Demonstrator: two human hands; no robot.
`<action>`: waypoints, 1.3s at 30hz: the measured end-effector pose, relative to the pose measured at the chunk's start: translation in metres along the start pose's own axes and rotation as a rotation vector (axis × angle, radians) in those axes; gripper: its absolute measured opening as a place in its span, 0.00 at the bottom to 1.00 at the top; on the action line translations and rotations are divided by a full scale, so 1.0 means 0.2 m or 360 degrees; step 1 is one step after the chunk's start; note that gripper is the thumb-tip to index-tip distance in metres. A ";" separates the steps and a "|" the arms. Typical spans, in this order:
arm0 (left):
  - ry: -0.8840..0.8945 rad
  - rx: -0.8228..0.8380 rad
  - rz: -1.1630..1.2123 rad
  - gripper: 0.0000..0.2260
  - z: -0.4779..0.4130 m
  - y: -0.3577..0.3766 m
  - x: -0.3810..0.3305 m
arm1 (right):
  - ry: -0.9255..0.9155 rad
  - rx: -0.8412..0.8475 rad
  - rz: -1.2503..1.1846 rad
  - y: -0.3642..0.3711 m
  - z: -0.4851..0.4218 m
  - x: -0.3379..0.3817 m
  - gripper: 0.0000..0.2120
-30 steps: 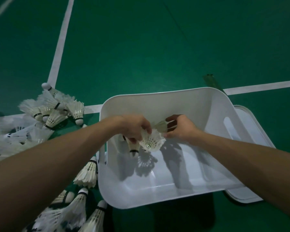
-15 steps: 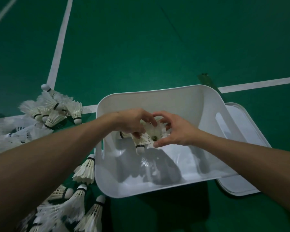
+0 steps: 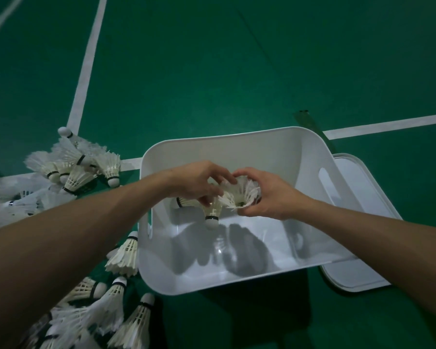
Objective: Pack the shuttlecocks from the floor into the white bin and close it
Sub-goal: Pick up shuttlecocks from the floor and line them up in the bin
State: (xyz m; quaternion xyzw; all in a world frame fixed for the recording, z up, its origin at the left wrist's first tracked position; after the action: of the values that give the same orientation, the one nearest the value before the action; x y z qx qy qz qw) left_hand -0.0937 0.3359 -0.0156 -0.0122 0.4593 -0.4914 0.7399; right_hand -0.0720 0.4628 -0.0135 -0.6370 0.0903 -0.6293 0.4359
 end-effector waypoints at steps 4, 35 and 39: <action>-0.0065 -0.0002 0.0184 0.21 0.01 -0.04 0.06 | 0.0169 -0.0086 0.0047 -0.10 0.03 -0.11 0.30; -0.0543 0.0262 -0.0232 0.34 -0.08 0.04 0.25 | 0.0843 -0.0200 -0.0690 0.20 -0.13 -0.39 0.04; -0.0552 0.0252 -0.0229 0.33 -0.10 0.04 0.24 | 0.0747 -0.0203 -0.0570 0.20 -0.16 -0.35 0.08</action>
State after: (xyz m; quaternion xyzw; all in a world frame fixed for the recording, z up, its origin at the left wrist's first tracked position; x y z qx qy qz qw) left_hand -0.0982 0.3128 -0.0632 -0.0711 0.2829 -0.5681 0.7696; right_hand -0.0951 0.4713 -0.0973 -0.5060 0.1142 -0.8193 0.2442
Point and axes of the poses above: each hand's wrist, its own z-axis away from the middle knuckle, its own y-axis out of the palm, x = y × z, the point moved 8 cm from there along -z, towards the middle knuckle, and after that the axes turned 6 degrees about -y, right-handed, at the moved point
